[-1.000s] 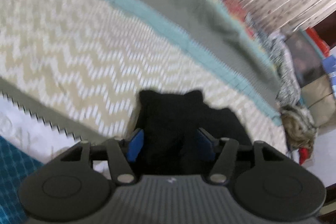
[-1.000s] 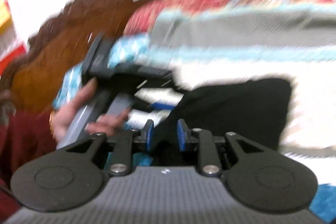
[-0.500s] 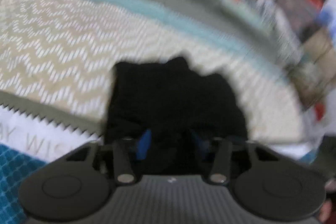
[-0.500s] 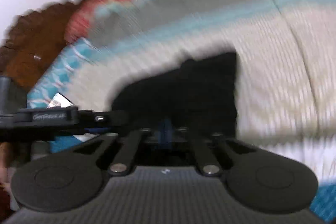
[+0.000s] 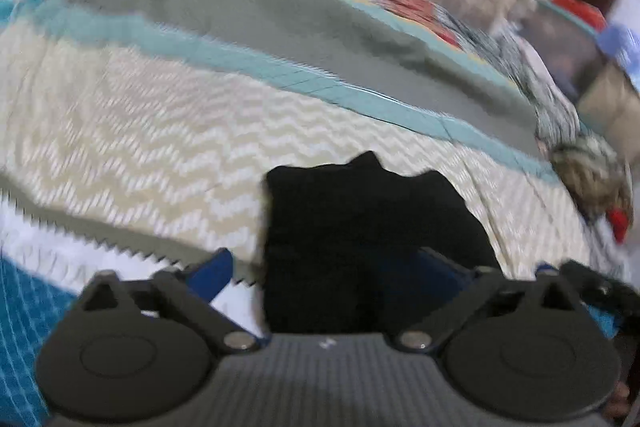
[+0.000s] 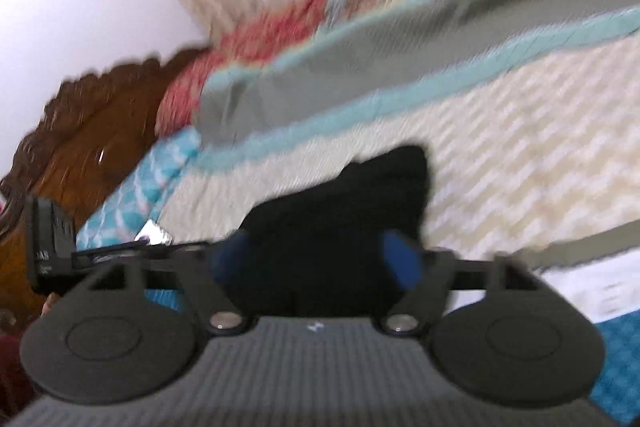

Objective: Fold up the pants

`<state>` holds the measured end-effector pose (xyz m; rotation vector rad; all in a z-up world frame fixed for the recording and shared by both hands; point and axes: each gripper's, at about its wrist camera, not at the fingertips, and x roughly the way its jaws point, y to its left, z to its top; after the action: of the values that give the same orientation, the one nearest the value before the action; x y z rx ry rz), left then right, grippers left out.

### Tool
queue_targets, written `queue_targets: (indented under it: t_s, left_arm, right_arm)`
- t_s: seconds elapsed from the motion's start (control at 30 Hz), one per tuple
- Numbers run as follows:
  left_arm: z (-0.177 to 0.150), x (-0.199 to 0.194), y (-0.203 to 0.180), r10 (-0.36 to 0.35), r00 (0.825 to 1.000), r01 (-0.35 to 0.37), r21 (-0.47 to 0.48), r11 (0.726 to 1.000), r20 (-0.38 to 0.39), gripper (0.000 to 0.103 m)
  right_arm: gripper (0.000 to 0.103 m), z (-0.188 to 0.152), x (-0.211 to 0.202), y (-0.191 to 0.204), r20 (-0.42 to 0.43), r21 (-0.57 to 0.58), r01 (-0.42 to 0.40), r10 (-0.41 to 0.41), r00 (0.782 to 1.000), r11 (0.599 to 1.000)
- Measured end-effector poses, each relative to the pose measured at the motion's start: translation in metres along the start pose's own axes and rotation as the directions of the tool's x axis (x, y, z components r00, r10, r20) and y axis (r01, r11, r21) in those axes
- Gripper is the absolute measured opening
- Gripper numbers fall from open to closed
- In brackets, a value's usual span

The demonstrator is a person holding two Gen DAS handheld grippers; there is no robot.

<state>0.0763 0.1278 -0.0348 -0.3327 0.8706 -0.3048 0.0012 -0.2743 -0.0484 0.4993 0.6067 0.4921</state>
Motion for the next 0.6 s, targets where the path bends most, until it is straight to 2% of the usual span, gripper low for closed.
queue_targets:
  t_s: [0.07,0.13,0.3,0.33,0.37,0.4,0.47,0.5,0.57,0.6]
  left_arm:
    - [0.0,0.011,0.02,-0.049,0.997,0.041,-0.121,0.992,-0.061,0.101]
    - [-0.003,0.025,0.032,-0.119,0.988,0.095,-0.217,0.971,-0.099,0.101]
    - [-0.02,0.058,0.035,-0.222,0.963,0.169,-0.305,0.937,-0.15,0.1]
    - [-0.027,0.062,0.029,-0.227,0.963,0.18,-0.281,0.943,-0.148,0.096]
    - [-0.03,0.062,0.021,-0.215,0.965,0.178,-0.232,0.956,-0.148,0.079]
    - [-0.032,0.064,0.013,-0.203,0.966,0.173,-0.189,0.967,-0.158,0.073]
    - [-0.03,0.057,0.002,-0.196,0.969,0.172,-0.16,0.972,-0.149,0.055]
    - [-0.026,0.053,0.0,-0.209,0.967,0.185,-0.166,0.969,-0.143,0.051]
    - [-0.015,0.043,-0.006,-0.249,0.962,0.227,-0.175,0.958,-0.114,0.038]
    - [-0.007,0.038,-0.012,-0.268,0.959,0.25,-0.168,0.954,-0.093,0.038]
  right_arm:
    - [0.082,-0.001,0.003,-0.012,-0.017,0.026,0.021,-0.021,1.0,0.999]
    - [0.083,-0.002,0.016,-0.027,-0.055,0.106,0.04,-0.035,0.998,0.993]
    - [0.083,-0.006,0.063,-0.039,-0.178,0.204,-0.008,0.045,0.983,0.979]
    - [0.081,-0.009,0.074,-0.038,-0.213,0.215,0.002,0.045,0.976,0.977]
    - [0.076,-0.015,0.087,-0.038,-0.263,0.236,0.003,0.061,0.963,0.972]
    - [0.07,-0.016,0.089,-0.036,-0.271,0.235,0.018,0.048,0.961,0.972]
    - [0.058,-0.011,0.083,-0.024,-0.271,0.157,0.032,0.012,0.962,0.987]
    - [0.054,-0.007,0.078,-0.018,-0.258,0.141,0.017,0.02,0.966,0.99]
    - [0.052,0.001,0.068,-0.004,-0.216,0.085,-0.011,0.029,0.976,0.996]
    - [0.052,0.003,0.064,0.004,-0.188,0.042,-0.016,0.023,0.982,0.999]
